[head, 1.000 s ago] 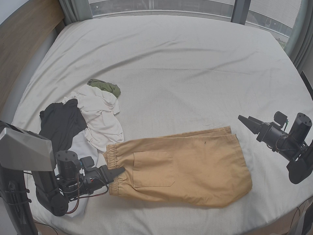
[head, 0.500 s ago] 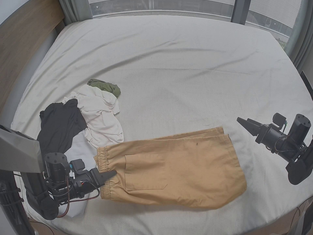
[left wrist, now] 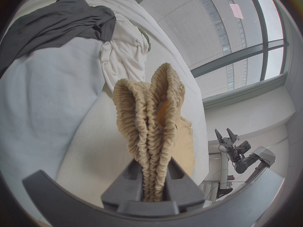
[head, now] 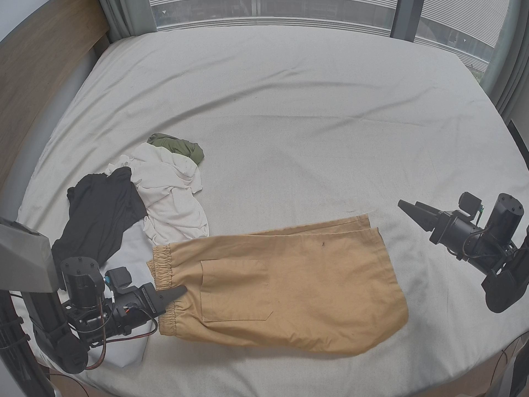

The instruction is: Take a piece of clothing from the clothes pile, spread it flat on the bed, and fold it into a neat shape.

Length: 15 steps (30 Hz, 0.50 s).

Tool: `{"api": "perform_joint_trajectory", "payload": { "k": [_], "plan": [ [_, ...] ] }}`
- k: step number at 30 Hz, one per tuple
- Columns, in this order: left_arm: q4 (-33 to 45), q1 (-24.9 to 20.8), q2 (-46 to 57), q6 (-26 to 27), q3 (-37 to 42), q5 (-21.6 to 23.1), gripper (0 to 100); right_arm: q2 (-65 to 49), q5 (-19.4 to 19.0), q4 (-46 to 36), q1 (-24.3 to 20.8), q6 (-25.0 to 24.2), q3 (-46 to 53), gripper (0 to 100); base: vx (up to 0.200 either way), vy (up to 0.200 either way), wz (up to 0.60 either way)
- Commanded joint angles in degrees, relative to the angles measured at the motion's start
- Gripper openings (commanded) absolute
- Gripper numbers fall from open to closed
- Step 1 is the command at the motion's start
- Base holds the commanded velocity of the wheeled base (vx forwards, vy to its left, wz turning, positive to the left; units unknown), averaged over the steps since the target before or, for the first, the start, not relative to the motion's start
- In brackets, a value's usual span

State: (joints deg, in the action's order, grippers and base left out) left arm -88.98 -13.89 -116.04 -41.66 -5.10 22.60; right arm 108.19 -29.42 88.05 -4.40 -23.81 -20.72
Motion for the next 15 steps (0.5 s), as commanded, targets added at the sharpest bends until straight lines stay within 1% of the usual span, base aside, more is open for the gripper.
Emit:
{"api": "perform_joint_trajectory", "payload": {
  "k": [1,8,13,14,15],
  "plan": [
    [-0.1,0.0,4.2,0.0,0.3,0.3,0,0.1,0.0,0.0,0.0,0.0,-0.1,100,0.000,0.000,0.00],
    [-0.1,-2.6,7.8,-0.3,-0.4,-0.3,0,0.1,0.1,0.0,-0.3,0.1,0.0,100,0.000,0.000,0.00],
    [-0.1,-4.6,8.4,-0.4,-1.1,-0.4,0,0.2,0.1,0.0,-0.4,0.1,0.0,100,0.000,0.000,0.00],
    [-0.1,-5.9,8.4,-0.4,-2.3,-0.4,0,0.6,0.1,0.0,-0.6,0.1,0.0,100,0.000,0.000,0.00],
    [-0.1,-6.1,8.4,-0.4,-2.6,-0.4,0,0.7,0.1,0.0,-0.6,0.1,0.0,100,0.000,0.000,0.00]
  ]
}}
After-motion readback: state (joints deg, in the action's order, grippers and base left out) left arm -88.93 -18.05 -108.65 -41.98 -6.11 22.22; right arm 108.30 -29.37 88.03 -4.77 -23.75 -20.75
